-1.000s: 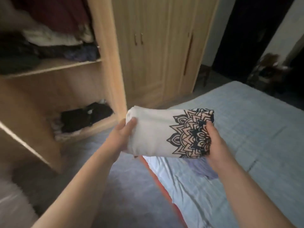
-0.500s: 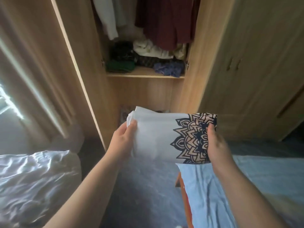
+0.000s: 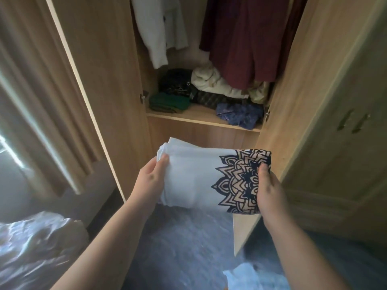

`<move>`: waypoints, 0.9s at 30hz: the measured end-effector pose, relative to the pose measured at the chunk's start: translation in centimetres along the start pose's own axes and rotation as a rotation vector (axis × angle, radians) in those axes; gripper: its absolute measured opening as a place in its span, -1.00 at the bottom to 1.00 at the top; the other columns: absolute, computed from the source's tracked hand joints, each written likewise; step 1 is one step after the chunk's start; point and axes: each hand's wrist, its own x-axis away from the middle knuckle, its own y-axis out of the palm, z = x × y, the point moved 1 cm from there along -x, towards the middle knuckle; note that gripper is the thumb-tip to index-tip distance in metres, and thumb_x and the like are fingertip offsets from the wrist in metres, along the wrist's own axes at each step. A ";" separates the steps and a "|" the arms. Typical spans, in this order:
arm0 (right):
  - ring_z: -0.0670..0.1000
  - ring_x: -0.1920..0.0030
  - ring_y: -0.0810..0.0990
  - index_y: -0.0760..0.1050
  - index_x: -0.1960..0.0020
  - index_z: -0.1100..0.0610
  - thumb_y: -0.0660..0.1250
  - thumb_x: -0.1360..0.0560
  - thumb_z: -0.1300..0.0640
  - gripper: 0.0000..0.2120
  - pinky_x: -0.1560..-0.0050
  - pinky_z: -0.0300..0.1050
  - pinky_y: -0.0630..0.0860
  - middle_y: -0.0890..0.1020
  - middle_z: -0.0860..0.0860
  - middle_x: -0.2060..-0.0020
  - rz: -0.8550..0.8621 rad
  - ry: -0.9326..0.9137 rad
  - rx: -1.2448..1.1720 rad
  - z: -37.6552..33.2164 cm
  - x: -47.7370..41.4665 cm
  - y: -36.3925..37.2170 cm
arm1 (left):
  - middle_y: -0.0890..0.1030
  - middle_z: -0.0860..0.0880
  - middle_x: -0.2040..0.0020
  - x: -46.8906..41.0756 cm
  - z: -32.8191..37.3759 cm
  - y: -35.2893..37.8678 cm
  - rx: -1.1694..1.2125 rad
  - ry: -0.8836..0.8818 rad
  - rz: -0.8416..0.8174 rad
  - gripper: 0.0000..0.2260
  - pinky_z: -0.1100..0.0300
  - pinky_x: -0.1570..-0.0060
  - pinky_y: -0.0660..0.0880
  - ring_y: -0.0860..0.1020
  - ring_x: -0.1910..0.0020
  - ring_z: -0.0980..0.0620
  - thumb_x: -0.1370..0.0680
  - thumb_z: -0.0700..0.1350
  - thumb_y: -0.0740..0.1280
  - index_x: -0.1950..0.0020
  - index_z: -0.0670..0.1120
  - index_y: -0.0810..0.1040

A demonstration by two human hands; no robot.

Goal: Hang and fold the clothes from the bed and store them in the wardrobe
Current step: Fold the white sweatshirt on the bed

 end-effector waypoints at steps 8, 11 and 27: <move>-0.12 0.10 0.60 0.49 -0.13 -0.04 -0.02 -0.64 -0.23 -0.60 0.16 -0.18 0.50 0.63 -0.16 0.10 -0.012 0.042 0.008 0.1 -13.8 7.6 | 0.72 0.18 0.08 -15.6 -1.1 1.9 -0.049 -0.011 0.003 -0.75 0.17 0.13 0.63 0.69 0.06 0.15 -0.67 0.12 0.19 -0.03 0.12 0.65; -0.06 0.04 0.61 0.49 -0.13 -0.04 -0.01 -0.64 -0.23 -0.61 0.05 -0.12 0.50 0.64 -0.09 0.03 0.008 0.037 0.027 0.1 -19.6 11.3 | 0.73 0.08 0.01 -23.1 -1.8 1.9 -0.065 -0.021 -0.045 -0.73 -0.02 -0.02 0.64 0.70 0.01 0.07 -0.67 0.13 0.19 -0.08 0.06 0.65; 0.18 -0.16 0.56 0.45 -0.36 0.07 -0.07 -0.63 -0.27 -0.42 -0.10 -0.06 0.41 0.56 0.05 -0.06 0.082 0.237 0.140 -0.4 -46.4 24.7 | 0.65 0.05 -0.01 -55.8 -3.9 7.3 -0.269 -0.127 -0.116 -0.66 -0.03 -0.01 0.63 0.64 0.03 0.02 -0.65 0.21 0.15 -0.18 0.03 0.57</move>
